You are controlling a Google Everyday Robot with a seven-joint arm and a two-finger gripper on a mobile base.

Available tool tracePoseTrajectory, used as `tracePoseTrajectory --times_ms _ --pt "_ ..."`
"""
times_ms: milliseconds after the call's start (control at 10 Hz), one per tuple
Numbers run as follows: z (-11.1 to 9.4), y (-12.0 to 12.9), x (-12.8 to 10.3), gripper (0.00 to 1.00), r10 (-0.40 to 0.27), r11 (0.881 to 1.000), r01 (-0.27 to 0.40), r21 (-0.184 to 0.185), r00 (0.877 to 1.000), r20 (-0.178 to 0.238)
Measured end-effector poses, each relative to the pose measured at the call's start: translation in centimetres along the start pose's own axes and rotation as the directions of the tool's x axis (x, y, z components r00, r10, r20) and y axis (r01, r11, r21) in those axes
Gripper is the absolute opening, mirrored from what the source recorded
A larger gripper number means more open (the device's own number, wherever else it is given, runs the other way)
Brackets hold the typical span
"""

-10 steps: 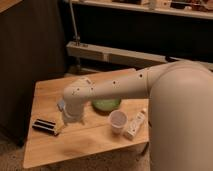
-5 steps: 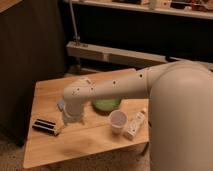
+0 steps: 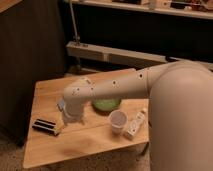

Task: Pick up the ceramic cup

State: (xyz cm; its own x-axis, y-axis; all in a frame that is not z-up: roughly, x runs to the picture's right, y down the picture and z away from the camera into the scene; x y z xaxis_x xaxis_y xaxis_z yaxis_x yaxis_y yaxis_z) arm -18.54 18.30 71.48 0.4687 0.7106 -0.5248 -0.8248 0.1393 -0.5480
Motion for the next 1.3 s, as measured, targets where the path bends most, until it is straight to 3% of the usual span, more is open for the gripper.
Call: tracePoseTrajectory --times_ms 1100,1300 --pt "-0.1 0.0 -0.1 0.80 -0.001 1.000 0.001 0.002 1.000 0.003" --pt "-2.0 -1.0 -0.4 0.80 0.017 0.999 -0.019 0.047 0.999 0.045"
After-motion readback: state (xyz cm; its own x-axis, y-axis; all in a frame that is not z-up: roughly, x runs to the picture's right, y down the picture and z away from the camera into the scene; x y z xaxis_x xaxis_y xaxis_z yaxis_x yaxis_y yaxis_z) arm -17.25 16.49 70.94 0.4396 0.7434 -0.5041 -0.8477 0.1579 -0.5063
